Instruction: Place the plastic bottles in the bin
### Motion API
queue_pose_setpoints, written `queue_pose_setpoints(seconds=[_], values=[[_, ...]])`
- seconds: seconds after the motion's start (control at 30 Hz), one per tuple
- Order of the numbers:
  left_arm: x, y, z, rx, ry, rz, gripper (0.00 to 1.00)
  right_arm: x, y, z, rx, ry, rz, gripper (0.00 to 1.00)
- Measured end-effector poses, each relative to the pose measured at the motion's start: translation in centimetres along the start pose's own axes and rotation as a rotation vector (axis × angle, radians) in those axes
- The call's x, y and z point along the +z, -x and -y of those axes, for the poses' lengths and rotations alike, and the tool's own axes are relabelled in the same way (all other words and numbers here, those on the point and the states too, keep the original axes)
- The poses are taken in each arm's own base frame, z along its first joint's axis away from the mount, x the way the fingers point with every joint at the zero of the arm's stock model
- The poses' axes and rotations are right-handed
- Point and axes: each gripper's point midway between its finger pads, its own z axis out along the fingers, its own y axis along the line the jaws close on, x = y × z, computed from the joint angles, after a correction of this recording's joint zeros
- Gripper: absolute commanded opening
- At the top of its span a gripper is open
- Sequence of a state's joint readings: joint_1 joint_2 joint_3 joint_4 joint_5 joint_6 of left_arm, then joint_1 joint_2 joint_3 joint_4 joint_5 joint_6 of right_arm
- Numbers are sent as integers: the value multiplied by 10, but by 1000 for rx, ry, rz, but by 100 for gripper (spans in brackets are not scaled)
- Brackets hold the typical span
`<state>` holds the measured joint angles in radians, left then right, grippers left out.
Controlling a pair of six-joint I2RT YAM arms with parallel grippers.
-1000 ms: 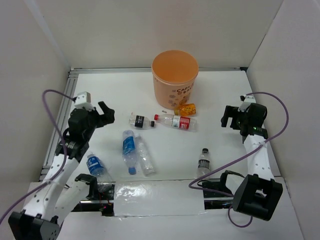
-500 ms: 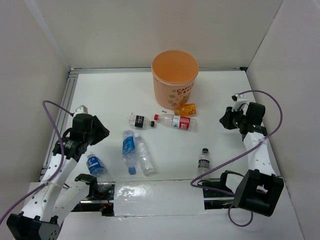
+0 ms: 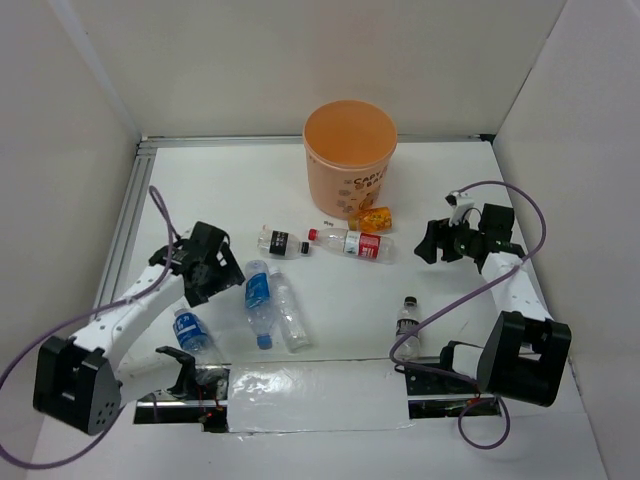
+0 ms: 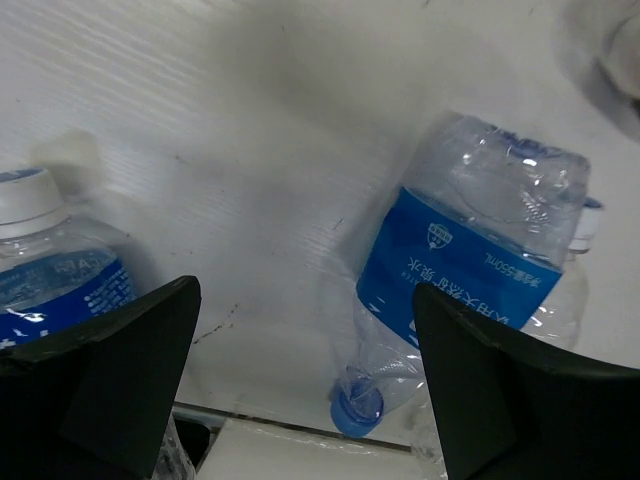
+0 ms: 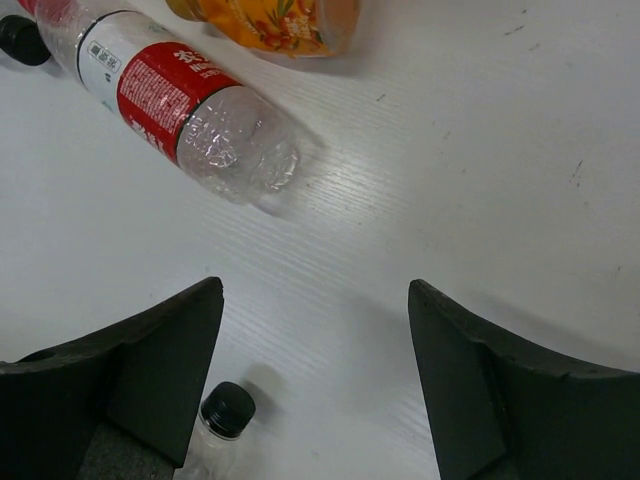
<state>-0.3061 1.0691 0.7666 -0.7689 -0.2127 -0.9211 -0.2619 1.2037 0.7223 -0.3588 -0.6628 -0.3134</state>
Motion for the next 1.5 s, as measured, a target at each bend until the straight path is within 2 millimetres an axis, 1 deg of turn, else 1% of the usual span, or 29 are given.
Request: queue_pose_setpoints(seconds=[0.03,0.1,0.17,0.23,0.33,0.4,0.47,0.53,0.6,0.7,0.73,0.77,0.83,0.87,0.93,0.97,1.0,1.03,1.07,1.13,1.2,1.23,1.3,1.37,1.4,1.5], values=[[6,-6,1,26,19,-27,100,0,0,-1,-5,3,-1,82],[11,-14,6,67,31,-55,100,1,0,-3,-13,10,0,83],[13,-14,17,99,11,-52,100,2,0,-3,-19,13,2,83],[11,-9,31,128,-17,-38,100,3,-2,-4,-21,15,-1,83],[8,4,57,156,-81,2,100,4,-7,-6,-19,21,-10,83],[7,8,69,172,-115,18,100,4,-7,-6,-20,22,-12,83],[11,7,74,194,-131,14,100,4,-7,-6,-21,22,-12,83],[18,2,76,220,-125,-10,100,5,-7,-6,-24,22,-12,84],[30,-6,75,244,-100,-43,95,5,-7,-8,-32,27,-14,84],[44,-20,72,281,-60,-95,87,9,-7,-14,-68,45,-21,84],[47,-23,71,294,-52,-105,82,10,-6,-17,-86,53,-24,84],[48,-26,71,308,-49,-112,70,12,-5,-19,-104,59,-29,85],[49,-31,72,327,-47,-119,57,18,3,-21,-158,71,-37,87],[49,-32,73,337,-50,-119,47,22,10,-22,-194,79,-37,91],[47,-31,74,343,-51,-107,37,28,26,-21,-262,87,-26,95],[45,-31,74,346,-55,-101,33,31,37,-22,-305,98,-14,95],[43,-30,75,345,-60,-96,22,33,45,-23,-337,106,-2,96],[41,-29,74,342,-61,-93,18,35,55,-24,-381,117,15,100],[39,-29,73,342,-60,-90,14,37,63,-26,-417,130,30,100],[29,-27,70,342,-66,-80,4,42,74,-34,-499,171,56,100],[14,-23,70,339,-93,-58,0,50,78,-46,-574,228,67,100],[5,-20,72,339,-112,-46,0,54,76,-52,-601,256,66,100],[-22,-9,82,347,-184,-2,0,64,69,-64,-644,316,56,100],[-55,9,103,353,-281,60,0,72,62,-75,-671,364,44,100],[-75,23,119,351,-345,104,0,76,58,-80,-686,384,39,100],[-140,65,169,361,-541,252,0,79,56,-88,-714,406,37,100]])
